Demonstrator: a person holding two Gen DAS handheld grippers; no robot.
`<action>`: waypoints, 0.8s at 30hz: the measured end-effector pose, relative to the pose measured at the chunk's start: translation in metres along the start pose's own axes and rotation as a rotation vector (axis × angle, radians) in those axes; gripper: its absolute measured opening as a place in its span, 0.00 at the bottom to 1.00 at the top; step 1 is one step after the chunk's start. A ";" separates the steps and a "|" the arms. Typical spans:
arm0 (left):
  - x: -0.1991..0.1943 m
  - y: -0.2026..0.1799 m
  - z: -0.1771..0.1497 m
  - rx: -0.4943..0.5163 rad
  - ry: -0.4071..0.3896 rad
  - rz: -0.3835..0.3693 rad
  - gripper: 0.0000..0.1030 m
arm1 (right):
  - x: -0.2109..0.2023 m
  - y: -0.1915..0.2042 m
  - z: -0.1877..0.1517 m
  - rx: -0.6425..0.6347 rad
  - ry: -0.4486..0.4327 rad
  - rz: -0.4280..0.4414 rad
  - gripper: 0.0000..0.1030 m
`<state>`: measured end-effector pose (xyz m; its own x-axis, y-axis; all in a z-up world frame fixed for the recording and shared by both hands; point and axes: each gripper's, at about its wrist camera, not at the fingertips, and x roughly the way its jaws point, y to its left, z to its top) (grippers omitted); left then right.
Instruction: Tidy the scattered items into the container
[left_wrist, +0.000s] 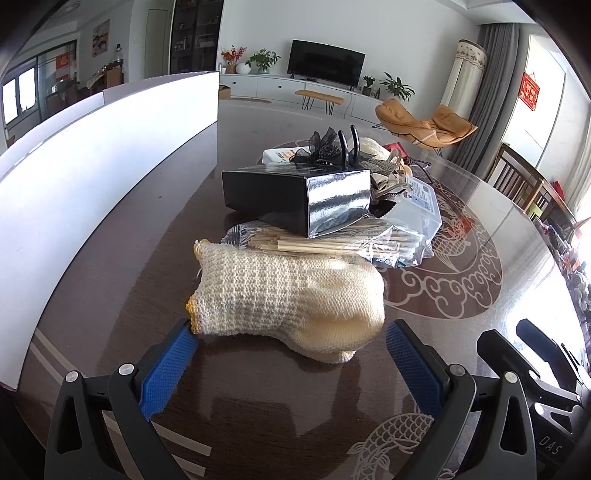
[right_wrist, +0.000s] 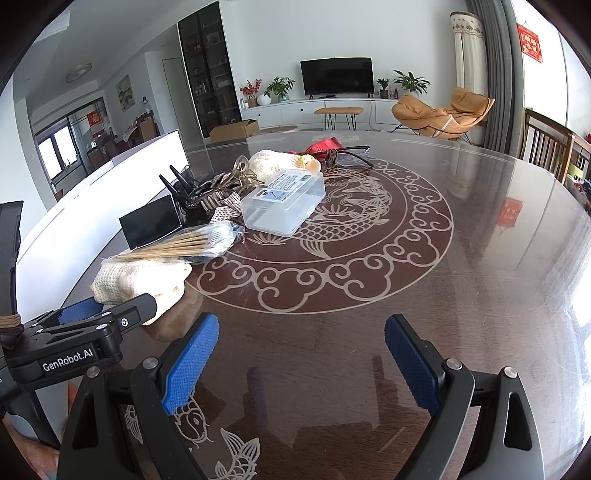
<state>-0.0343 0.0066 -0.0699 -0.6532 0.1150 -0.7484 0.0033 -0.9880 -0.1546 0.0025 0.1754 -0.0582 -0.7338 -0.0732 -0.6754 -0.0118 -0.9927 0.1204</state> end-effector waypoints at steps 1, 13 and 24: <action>0.000 0.000 0.000 -0.003 0.002 -0.002 1.00 | 0.000 0.000 0.000 0.000 0.000 0.000 0.90; 0.004 0.000 -0.002 -0.001 0.025 0.000 1.00 | 0.000 0.000 -0.001 -0.002 0.002 0.000 0.90; 0.003 -0.003 -0.002 0.025 0.039 0.023 1.00 | 0.001 0.001 -0.001 -0.003 0.004 -0.001 0.90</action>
<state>-0.0344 0.0105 -0.0732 -0.6229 0.0958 -0.7764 -0.0012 -0.9926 -0.1215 0.0026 0.1745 -0.0600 -0.7309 -0.0721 -0.6786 -0.0107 -0.9931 0.1170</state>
